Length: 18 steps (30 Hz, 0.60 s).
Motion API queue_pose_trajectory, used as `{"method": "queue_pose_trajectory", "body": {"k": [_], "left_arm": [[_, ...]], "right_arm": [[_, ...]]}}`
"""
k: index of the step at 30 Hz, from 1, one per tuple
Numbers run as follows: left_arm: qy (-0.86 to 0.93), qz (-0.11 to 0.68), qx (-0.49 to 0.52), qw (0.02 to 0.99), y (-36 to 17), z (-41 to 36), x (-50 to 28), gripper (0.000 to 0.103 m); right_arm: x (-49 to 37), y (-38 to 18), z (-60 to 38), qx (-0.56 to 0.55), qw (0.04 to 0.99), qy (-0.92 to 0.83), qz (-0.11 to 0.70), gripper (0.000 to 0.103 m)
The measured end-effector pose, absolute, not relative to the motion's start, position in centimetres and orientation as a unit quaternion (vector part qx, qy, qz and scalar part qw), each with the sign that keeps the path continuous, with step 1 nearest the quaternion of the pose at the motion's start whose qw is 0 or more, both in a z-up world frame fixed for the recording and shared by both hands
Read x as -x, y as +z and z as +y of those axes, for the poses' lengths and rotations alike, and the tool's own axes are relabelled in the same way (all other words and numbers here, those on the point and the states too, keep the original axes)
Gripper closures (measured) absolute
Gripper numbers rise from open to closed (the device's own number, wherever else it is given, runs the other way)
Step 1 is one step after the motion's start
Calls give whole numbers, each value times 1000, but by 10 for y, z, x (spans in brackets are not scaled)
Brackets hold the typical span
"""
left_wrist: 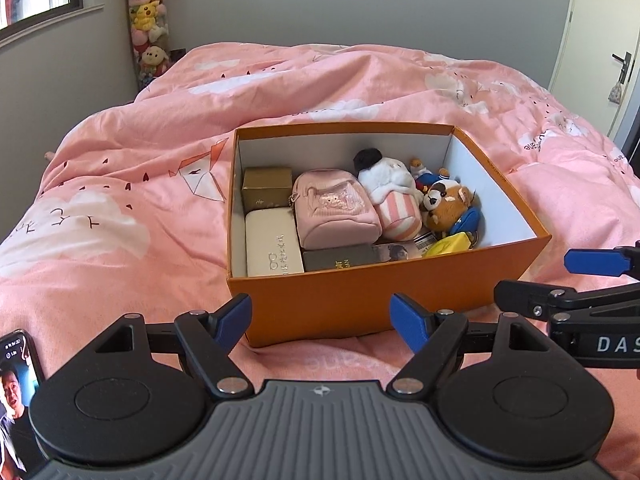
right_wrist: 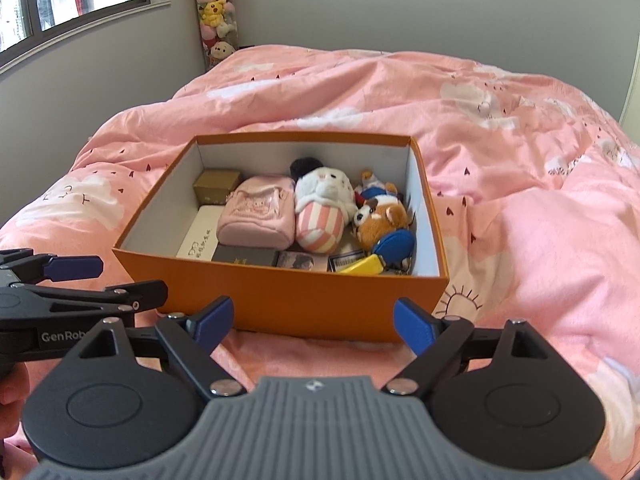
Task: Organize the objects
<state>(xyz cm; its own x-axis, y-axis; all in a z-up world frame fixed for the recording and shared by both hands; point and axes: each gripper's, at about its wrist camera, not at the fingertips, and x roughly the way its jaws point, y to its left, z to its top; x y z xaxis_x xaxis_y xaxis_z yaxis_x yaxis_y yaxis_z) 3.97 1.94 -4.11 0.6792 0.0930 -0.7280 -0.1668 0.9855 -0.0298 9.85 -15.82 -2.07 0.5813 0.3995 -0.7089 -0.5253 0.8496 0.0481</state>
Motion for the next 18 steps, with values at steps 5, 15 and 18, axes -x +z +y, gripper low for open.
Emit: {"method": "queue_pose_trajectory", "body": {"k": [5, 15, 18], "left_arm": [[76, 393, 40, 915, -41, 18, -41, 11], [75, 394, 36, 916, -40, 15, -40, 11], [73, 391, 34, 917, -39, 13, -39, 11]], "right_arm": [[-101, -24, -158, 82, 882, 266, 380, 15], [-104, -26, -159, 75, 882, 263, 384, 15], [-104, -27, -159, 74, 881, 264, 385, 15]]}}
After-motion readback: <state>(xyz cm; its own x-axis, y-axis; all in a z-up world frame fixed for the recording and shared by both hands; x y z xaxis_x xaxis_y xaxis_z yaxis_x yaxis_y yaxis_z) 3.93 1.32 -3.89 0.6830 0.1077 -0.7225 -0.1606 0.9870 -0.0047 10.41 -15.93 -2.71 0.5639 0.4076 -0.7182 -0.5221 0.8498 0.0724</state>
